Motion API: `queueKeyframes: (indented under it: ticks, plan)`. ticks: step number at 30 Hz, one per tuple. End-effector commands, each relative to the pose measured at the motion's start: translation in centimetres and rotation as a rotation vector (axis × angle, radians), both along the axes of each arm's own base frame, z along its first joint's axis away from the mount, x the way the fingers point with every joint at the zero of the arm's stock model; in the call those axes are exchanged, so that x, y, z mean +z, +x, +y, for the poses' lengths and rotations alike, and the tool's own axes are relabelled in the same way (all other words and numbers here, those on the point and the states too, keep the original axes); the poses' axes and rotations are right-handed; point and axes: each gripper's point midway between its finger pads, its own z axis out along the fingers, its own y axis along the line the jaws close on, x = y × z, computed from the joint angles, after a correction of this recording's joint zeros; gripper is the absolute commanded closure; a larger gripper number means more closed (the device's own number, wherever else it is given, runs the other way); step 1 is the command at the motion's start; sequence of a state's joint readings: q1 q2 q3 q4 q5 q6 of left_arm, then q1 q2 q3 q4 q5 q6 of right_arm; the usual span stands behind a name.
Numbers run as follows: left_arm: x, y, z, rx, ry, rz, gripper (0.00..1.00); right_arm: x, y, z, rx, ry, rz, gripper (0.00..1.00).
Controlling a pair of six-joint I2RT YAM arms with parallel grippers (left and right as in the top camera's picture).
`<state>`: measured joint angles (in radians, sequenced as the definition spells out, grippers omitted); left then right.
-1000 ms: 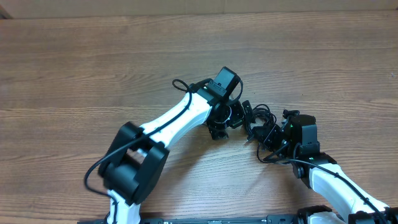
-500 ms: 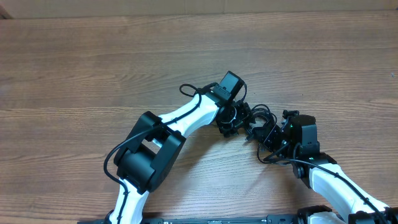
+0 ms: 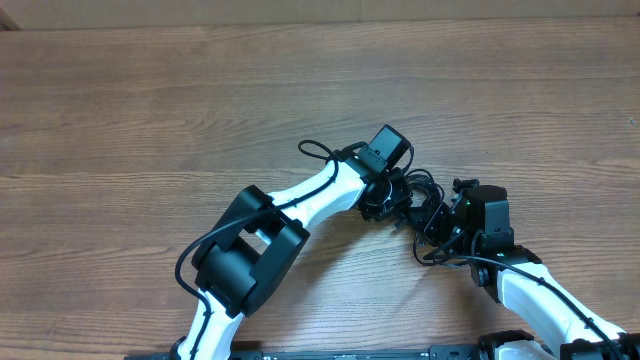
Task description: Untangle cables
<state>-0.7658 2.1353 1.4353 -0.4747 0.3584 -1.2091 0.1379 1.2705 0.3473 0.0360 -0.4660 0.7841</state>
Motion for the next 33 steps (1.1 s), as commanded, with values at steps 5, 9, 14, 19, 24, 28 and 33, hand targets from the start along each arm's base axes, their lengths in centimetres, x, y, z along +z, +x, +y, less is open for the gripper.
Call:
queueKeyframes:
  ticks: [5, 9, 14, 19, 24, 28, 33]
  plan:
    - [-2.1, 2.0, 2.0, 0.045, 0.118, -0.082, 0.96, 1.4, 0.1, 1.0, 0.071, 0.039, -0.053, 0.96]
    - [-0.3, 4.1, 4.1, -0.030, 0.110, -0.153, 0.96, 1.8, 0.1, 1.2, 0.123, 0.013, -0.105, 0.96]
    - [5.7, 7.5, 7.2, -0.152, 0.087, -0.360, 0.96, 3.2, 0.4, 1.3, 0.140, 0.005, -0.169, 0.96]
    - [12.6, 9.0, 8.8, -0.278, 0.071, -0.597, 0.96, 5.7, 1.4, 1.7, 0.153, 0.027, -0.278, 0.96]
    - [17.1, 8.5, 9.2, -0.400, 0.078, -0.761, 0.96, 9.1, 2.4, 2.8, 0.205, 0.078, -0.444, 0.96]
    - [18.7, 8.4, 10.2, -0.445, 0.135, -0.831, 0.96, 11.4, 2.8, 3.6, 0.252, 0.113, -0.511, 0.96]
    - [18.1, 8.7, 15.6, -0.340, 0.414, -0.778, 0.96, 15.0, 3.6, 4.8, 0.300, 0.135, -0.585, 0.96]
